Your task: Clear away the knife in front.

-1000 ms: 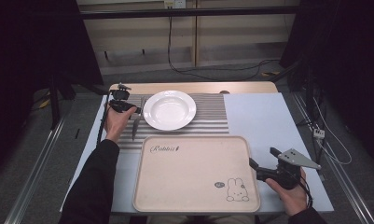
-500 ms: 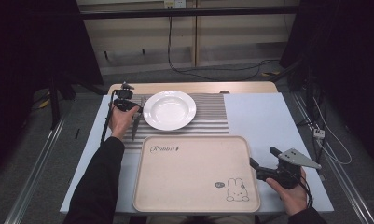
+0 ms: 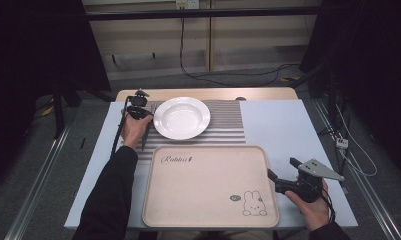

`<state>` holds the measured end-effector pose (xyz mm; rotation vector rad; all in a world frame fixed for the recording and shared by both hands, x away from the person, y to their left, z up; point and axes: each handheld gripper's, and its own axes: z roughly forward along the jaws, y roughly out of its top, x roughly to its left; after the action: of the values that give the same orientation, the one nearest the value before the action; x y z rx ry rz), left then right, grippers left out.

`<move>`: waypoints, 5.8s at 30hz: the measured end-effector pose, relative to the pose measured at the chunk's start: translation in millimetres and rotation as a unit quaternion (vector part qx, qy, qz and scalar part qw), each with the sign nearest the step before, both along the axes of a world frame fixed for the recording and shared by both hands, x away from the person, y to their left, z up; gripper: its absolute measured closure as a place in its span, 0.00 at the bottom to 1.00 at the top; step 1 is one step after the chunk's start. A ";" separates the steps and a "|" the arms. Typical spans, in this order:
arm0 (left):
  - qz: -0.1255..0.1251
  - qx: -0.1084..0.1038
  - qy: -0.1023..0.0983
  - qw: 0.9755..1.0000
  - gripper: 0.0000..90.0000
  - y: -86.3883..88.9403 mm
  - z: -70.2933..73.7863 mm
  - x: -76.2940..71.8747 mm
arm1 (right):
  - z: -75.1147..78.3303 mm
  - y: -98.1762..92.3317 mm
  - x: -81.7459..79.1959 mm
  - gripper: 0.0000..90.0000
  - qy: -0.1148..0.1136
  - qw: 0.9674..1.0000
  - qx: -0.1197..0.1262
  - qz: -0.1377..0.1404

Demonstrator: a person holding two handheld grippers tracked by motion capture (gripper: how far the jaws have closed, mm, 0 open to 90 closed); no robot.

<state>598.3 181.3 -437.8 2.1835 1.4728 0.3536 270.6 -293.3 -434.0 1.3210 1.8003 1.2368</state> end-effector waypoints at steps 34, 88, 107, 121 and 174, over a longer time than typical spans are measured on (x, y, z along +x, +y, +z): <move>0.029 -0.004 0.038 0.999 0.89 7.2 5.4 3.3 | -0.1 -0.4 -0.1 0.11 0.001 1.000 0.002 -0.002; 0.033 0.002 0.034 0.999 0.89 14.3 10.2 0.3 | -0.3 -0.6 0.1 0.11 0.002 1.000 0.000 -0.003; 0.027 -0.015 0.021 0.999 0.89 26.0 33.9 -9.9 | -0.3 0.3 0.7 0.11 0.000 1.000 -0.002 -0.002; 0.026 -0.028 0.005 0.999 0.89 27.7 45.2 -23.8 | -0.3 0.7 1.0 0.11 0.000 1.000 -0.002 -0.002; -0.009 -0.050 -0.029 0.998 0.89 1.1 68.1 -106.2 | 0.0 3.3 2.8 0.10 0.000 1.000 -0.004 0.003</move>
<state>492.0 182.4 -369.6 2.0891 1.4095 0.3275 273.3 -290.1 -434.1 1.3119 1.8097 1.2314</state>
